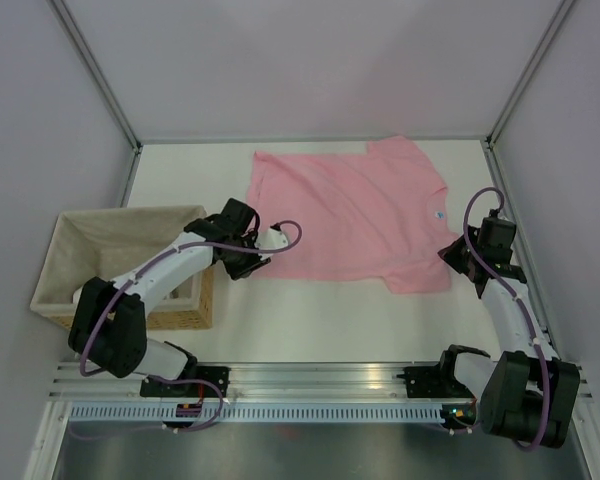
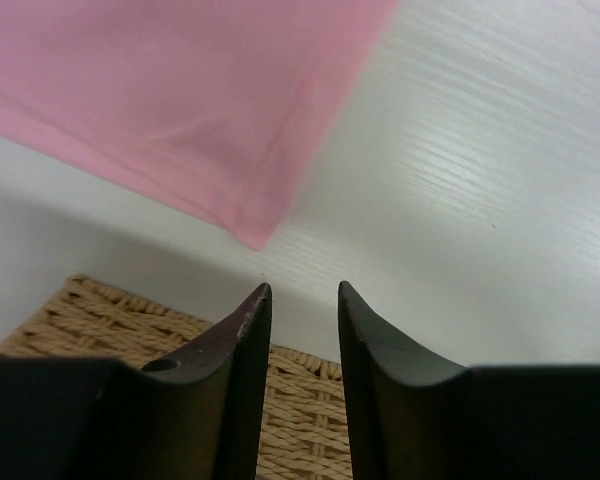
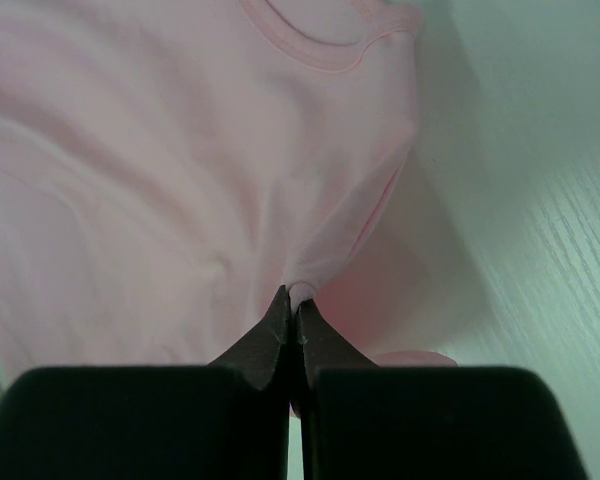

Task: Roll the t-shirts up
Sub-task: Flatten the tshirt

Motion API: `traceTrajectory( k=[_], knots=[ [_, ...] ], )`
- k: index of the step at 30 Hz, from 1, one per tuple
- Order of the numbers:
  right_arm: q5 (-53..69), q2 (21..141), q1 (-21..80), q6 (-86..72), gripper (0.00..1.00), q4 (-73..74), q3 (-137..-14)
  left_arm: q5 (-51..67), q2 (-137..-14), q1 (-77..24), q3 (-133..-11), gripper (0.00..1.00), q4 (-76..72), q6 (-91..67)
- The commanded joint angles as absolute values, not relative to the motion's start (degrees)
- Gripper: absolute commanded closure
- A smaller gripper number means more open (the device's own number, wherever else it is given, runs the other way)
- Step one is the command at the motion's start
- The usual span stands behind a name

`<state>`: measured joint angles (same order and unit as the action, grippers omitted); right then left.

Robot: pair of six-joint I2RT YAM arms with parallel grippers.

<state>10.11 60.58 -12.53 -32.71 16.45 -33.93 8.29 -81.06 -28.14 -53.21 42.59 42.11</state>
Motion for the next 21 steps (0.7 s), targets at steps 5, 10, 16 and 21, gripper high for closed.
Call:
traceTrajectory(
  k=[5,10,16,21],
  knots=[
    [9.2,59.3,-12.7,-31.6,1.0,16.3,-34.6,3.5,-91.5,-22.5,-63.3,0.7,37.3,25.9],
    [8.7,59.3,-12.7,-31.3,1.0,16.1,-34.5,7.5,-97.6,-21.5,-64.6,0.57,37.4,20.9],
    [8.5,59.5,-12.7,-30.9,1.0,15.7,-34.0,6.2,-102.5,-21.0,-65.7,0.54,36.7,18.5],
    [8.0,59.3,-12.7,-30.8,1.0,15.6,-33.6,9.8,-103.4,-20.8,-66.3,0.62,36.5,18.4]
  ],
)
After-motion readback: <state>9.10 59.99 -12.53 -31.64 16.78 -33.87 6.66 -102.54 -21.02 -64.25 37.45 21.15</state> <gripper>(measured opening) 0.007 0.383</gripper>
